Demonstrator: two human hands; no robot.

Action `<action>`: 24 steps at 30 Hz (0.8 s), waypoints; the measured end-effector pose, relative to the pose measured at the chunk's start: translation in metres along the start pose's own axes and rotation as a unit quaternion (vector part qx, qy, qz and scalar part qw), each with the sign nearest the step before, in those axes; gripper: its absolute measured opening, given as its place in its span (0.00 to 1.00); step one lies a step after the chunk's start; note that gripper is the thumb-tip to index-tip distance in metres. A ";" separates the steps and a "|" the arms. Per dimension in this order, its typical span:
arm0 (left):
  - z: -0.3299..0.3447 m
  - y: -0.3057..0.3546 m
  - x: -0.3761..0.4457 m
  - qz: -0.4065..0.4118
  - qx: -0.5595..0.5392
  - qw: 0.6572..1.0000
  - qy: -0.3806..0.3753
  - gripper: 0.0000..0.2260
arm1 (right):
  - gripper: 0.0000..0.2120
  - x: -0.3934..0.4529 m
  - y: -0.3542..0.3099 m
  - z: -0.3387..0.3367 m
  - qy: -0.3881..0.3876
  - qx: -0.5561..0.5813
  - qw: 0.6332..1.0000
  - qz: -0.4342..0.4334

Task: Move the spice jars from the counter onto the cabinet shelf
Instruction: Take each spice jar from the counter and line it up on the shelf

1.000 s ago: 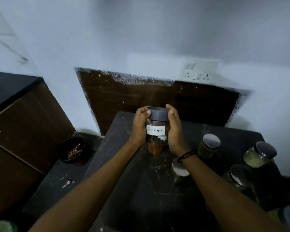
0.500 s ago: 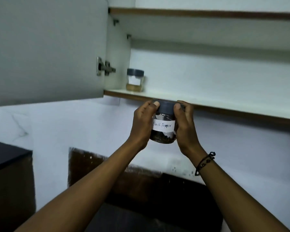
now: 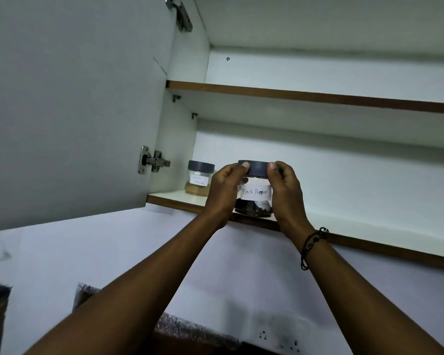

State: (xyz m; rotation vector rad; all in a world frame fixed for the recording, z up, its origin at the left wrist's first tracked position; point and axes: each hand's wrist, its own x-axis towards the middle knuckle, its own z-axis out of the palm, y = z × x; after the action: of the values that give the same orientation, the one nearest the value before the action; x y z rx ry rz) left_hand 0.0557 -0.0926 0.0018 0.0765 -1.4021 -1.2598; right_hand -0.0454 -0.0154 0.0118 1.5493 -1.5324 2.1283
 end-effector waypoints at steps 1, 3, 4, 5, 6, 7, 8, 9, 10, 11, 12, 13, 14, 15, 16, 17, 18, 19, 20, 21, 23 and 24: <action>-0.002 -0.004 0.013 0.007 0.024 1.000 -0.003 0.11 | 0.20 0.012 0.004 0.001 0.015 -0.016 1.000 0.003; -0.007 -0.012 0.037 0.013 0.070 0.997 -0.008 0.07 | 0.19 0.034 0.011 0.005 0.017 -0.038 0.999 0.019; -0.009 -0.016 0.050 0.009 0.083 0.996 -0.012 0.07 | 0.19 0.046 0.014 0.010 0.008 -0.055 0.998 0.025; -0.011 -0.019 0.062 -0.003 0.093 0.996 -0.014 0.08 | 0.19 0.056 0.017 0.014 -0.005 -0.076 0.997 0.032; -0.014 -0.023 0.073 -0.019 0.106 0.994 -0.014 0.08 | 0.19 0.066 0.020 0.019 -0.021 -0.097 0.994 0.036; -0.017 -0.026 0.084 -0.033 0.121 0.992 -0.015 0.09 | 0.19 0.074 0.025 0.025 -0.036 -0.113 0.992 0.040; -0.019 -0.029 0.096 -0.043 0.132 0.990 -0.016 0.09 | 0.19 0.082 0.030 0.031 -0.046 -0.122 0.991 0.042; -0.021 -0.032 0.106 -0.050 0.140 0.989 -0.016 0.10 | 0.19 0.089 0.034 0.037 -0.050 -0.127 0.990 0.046; -0.022 -0.036 0.116 -0.054 0.151 0.987 -0.013 0.11 | 0.18 0.096 0.039 0.042 -0.050 -0.128 0.989 0.054; -0.023 -0.039 0.123 -0.054 0.170 0.984 -0.009 0.11 | 0.18 0.102 0.043 0.047 -0.050 -0.124 0.989 0.064; -0.025 -0.043 0.129 -0.052 0.193 0.980 -0.004 0.12 | 0.17 0.106 0.048 0.051 -0.053 -0.118 0.989 0.075; -0.026 -0.047 0.133 -0.047 0.215 0.975 0.001 0.12 | 0.16 0.111 0.053 0.056 -0.056 -0.115 0.988 0.084; -0.026 -0.050 0.137 -0.041 0.234 0.971 0.007 0.12 | 0.15 0.115 0.056 0.059 -0.063 -0.117 0.987 0.089; -0.028 -0.053 0.139 -0.034 0.252 0.967 0.013 0.12 | 0.14 0.118 0.060 0.062 -0.073 -0.124 0.985 0.095; -0.029 -0.057 0.141 -0.027 0.269 0.963 0.018 0.12 | 0.14 0.120 0.065 0.066 -0.084 -0.132 0.982 0.102; -0.030 -0.060 0.143 -0.025 0.286 0.958 0.020 0.12 | 0.14 0.121 0.068 0.069 -0.097 -0.139 0.979 0.111; -0.031 -0.063 0.145 -0.031 0.301 0.953 0.020 0.12 | 0.15 0.121 0.072 0.073 -0.109 -0.141 0.977 0.121; -0.032 -0.067 0.147 -0.042 0.309 0.950 0.021 0.12 | 0.17 0.122 0.075 0.076 -0.118 -0.144 0.974 0.131; -0.033 -0.071 0.149 -0.051 0.315 0.947 0.026 0.12 | 0.17 0.123 0.079 0.078 -0.127 -0.151 0.971 0.136; -0.034 -0.074 0.151 -0.055 0.323 0.944 0.034 0.11 | 0.17 0.123 0.081 0.079 -0.135 -0.159 0.968 0.141; -0.035 -0.076 0.154 -0.055 0.350 0.933 0.056 0.10 | 0.17 0.124 0.083 0.081 -0.153 -0.167 0.963 0.149; -0.035 -0.076 0.155 -0.059 0.366 0.927 0.065 0.09 | 0.17 0.125 0.085 0.081 -0.165 -0.172 0.960 0.150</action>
State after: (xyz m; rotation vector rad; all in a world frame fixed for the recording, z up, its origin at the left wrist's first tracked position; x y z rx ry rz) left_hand -0.0113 -0.2501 0.0432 0.7516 -1.6996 -0.7454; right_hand -0.1004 -0.1730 0.0493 1.6895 -2.2324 1.6499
